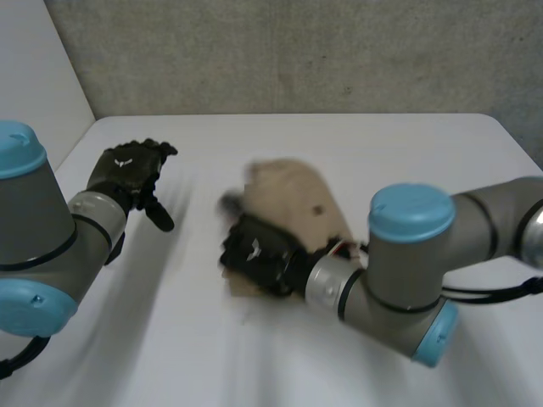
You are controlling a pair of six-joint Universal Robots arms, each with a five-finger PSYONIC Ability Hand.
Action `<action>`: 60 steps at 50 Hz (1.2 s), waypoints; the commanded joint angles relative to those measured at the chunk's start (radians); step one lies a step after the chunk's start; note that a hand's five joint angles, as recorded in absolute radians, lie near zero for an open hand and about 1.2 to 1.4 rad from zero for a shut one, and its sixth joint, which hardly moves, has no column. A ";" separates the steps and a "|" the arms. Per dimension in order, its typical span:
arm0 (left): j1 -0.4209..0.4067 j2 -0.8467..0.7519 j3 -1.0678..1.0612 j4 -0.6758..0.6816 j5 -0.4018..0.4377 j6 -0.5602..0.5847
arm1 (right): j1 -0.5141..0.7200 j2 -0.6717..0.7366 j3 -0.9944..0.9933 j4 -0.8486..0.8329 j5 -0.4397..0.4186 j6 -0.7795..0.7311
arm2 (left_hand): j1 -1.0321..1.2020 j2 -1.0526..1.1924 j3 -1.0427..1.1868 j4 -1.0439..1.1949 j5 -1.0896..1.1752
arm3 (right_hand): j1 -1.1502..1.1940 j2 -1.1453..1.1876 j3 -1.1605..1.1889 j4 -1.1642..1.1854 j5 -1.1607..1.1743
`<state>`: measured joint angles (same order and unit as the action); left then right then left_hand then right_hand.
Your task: Fold the shorts.
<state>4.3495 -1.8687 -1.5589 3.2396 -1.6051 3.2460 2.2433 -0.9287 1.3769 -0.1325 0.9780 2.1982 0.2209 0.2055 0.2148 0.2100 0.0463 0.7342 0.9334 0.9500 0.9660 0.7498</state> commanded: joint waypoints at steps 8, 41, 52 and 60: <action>-0.076 -0.049 0.203 0.002 -0.004 -0.002 | -0.132 -0.215 -0.018 -0.057 0.010 0.747 | -0.028 -0.013 -0.022 -0.017 -0.028 | -0.560 -0.759 -0.775 -0.791 -0.750; -0.246 -0.377 0.304 -0.112 -0.207 -0.115 | -0.189 0.018 -0.139 0.145 0.243 0.713 | 0.089 0.105 0.096 0.100 0.089 | -0.560 -0.759 -0.775 -0.791 -0.750; -0.205 -0.489 0.398 -0.124 -0.204 -0.045 | -0.192 -0.019 -0.085 0.140 0.252 0.673 | 0.808 0.823 0.814 0.819 0.808 | -0.560 -0.759 -0.775 -0.791 -0.750; -0.191 -0.507 0.457 -0.119 -0.115 -0.040 | -0.188 -0.007 -0.098 0.137 0.310 0.658 | 1.175 1.191 1.181 1.186 1.175 | -0.560 -0.759 -0.775 -0.791 -0.750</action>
<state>4.1525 -2.3633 -1.1469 3.1161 -1.7908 3.2027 2.0520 -0.9460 1.2918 0.0064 1.2378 2.8655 1.0804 1.1708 1.1609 1.1690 0.9451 0.2030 0.2191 0.2149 0.2337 0.0690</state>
